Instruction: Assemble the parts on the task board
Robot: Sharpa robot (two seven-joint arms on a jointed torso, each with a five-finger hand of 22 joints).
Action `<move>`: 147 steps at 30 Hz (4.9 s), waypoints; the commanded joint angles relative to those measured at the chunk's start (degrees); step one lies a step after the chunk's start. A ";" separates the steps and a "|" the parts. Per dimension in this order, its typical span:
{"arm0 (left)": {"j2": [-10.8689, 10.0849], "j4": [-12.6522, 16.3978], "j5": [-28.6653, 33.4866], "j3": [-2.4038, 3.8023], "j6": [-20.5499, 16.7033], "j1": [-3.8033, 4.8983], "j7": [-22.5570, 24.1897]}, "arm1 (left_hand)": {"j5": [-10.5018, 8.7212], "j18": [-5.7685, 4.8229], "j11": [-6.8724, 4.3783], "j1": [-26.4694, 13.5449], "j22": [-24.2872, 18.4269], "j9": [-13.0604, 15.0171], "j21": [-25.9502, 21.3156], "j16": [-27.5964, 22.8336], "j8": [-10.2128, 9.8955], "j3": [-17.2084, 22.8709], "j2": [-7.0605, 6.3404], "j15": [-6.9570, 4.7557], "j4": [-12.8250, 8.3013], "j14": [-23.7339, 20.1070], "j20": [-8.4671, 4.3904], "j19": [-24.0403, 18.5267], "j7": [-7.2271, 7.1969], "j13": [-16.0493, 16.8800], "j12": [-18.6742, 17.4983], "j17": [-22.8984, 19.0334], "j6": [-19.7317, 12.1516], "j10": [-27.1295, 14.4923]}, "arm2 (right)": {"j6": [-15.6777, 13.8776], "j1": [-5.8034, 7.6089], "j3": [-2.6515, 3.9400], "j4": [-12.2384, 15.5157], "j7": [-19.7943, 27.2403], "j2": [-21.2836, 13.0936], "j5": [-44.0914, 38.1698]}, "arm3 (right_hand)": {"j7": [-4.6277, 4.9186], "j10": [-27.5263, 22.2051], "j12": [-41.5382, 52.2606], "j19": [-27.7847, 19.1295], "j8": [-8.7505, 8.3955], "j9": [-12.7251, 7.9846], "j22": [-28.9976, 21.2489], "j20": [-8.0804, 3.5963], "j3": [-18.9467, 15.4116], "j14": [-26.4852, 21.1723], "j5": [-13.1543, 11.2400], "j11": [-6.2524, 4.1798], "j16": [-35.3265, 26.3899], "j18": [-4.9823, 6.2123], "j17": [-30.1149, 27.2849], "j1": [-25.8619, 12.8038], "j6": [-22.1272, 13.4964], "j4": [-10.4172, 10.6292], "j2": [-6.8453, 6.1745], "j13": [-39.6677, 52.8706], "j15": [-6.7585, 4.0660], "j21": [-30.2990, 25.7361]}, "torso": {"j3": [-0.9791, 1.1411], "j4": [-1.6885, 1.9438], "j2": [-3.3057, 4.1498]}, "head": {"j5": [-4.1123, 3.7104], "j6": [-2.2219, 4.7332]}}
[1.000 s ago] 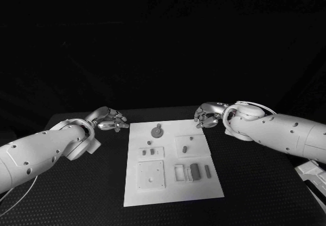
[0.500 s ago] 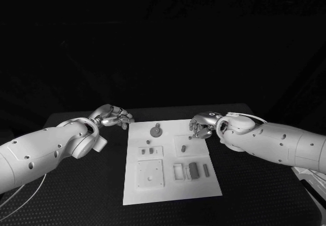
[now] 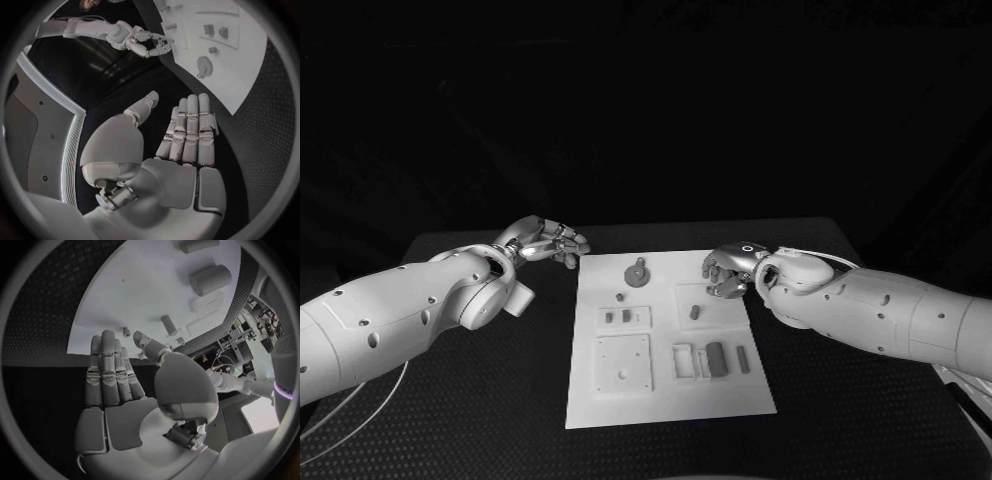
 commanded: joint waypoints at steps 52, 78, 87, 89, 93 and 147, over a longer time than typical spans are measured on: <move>-0.04 -0.01 1.79 0.04 2.30 0.03 0.11 | 0.05 -0.42 0.63 -0.35 -0.36 -0.40 -1.20 -1.59 0.24 -0.38 0.61 0.61 -0.26 -0.05 0.56 -0.03 0.80 -0.50 -0.69 1.40 -0.39 -0.38 | 1.82 -2.75 -1.74 -2.98 -0.14 2.77 -4.43 | -2.38 5.42 -0.03 0.81 3.28 0.99 1.86 -0.08 -0.04 -0.03 0.14 -1.48 1.27 0.74 0.80 1.51 6.26 -0.67 3.59 1.16 -1.09 -1.53 | 0.01 -0.05 0.06 | 0.60 -1.53; -0.13 0.09 1.52 0.04 2.34 0.03 -0.11 | 0.05 -0.42 0.67 -0.19 -0.37 -0.44 -1.31 -1.81 0.29 -0.38 0.61 0.62 -0.41 -0.02 0.58 0.02 0.84 -0.58 -0.73 1.71 -0.36 -0.45 | -1.14 -3.72 -3.22 -3.39 -3.86 3.57 -10.43 | -4.04 10.46 0.40 5.06 4.44 1.98 3.27 -1.44 6.54 2.49 0.20 -3.31 4.85 0.74 2.26 5.61 10.85 -0.57 1.29 3.52 -2.79 -1.06 | -0.06 -0.13 0.03 | 0.24 -2.10; -0.06 0.03 1.51 0.04 2.33 0.03 -0.09 | 0.05 -0.42 0.68 -0.18 -0.37 -0.45 -1.34 -1.86 0.30 -0.38 0.64 0.62 -0.42 0.00 0.58 0.04 0.84 -0.60 -0.73 1.79 -0.35 -0.48 | -3.57 -3.72 -3.17 -2.00 -3.62 2.45 -9.03 | -4.35 11.40 0.59 5.79 4.74 2.45 3.33 -1.76 6.87 2.90 0.18 -3.70 5.47 0.74 2.38 5.15 11.56 -0.55 1.10 4.12 -3.18 -0.69 | -0.07 -0.01 0.02 | 0.11 -1.99; -0.03 -0.02 1.51 0.04 2.34 0.03 -0.10 | 0.05 -0.42 0.68 -0.18 -0.38 -0.45 -1.35 -1.88 0.30 -0.39 0.63 0.62 -0.42 0.00 0.59 0.04 0.84 -0.60 -0.73 1.81 -0.35 -0.48 | -4.00 -3.70 -3.15 -1.64 -3.68 2.24 -8.79 | -4.37 11.49 0.61 5.87 4.77 2.51 3.33 -1.79 6.91 2.95 0.17 -3.75 5.54 0.74 2.39 5.09 11.61 -0.55 1.11 4.19 -3.22 -0.64 | -0.05 0.04 0.03 | 0.13 -1.95; 0.05 -0.09 1.51 0.04 2.38 0.03 -0.10 | 0.05 -0.43 0.69 -0.19 -0.38 -0.46 -1.36 -1.90 0.30 -0.40 0.64 0.63 -0.42 0.01 0.59 0.05 0.84 -0.61 -0.74 1.84 -0.36 -0.49 | -4.25 -3.42 -3.06 -1.46 -3.67 2.24 -8.41 | -4.42 11.64 0.64 5.89 4.82 2.61 3.32 -1.81 6.94 2.94 0.17 -3.80 5.59 0.74 2.38 4.97 11.71 -0.55 1.09 4.31 -3.24 -0.63 | -0.04 0.03 0.06 | 0.22 -1.89; 0.59 -2.16 2.84 0.04 -0.02 0.03 1.72 | 0.04 -0.44 1.19 -0.72 -0.41 -0.83 -1.96 -3.11 0.11 -0.81 0.09 0.66 -0.11 0.20 0.63 0.26 0.91 -1.27 -0.81 3.45 -1.14 -1.74 | -9.72 1.67 0.49 17.40 0.42 -1.65 -1.43 | -4.60 12.19 0.60 6.36 4.99 3.30 3.34 -2.05 7.21 3.24 0.18 -4.04 6.02 0.74 2.31 4.55 12.02 -0.56 0.88 4.95 -3.49 -0.35 | -0.05 -0.06 0.01 | 3.22 -1.23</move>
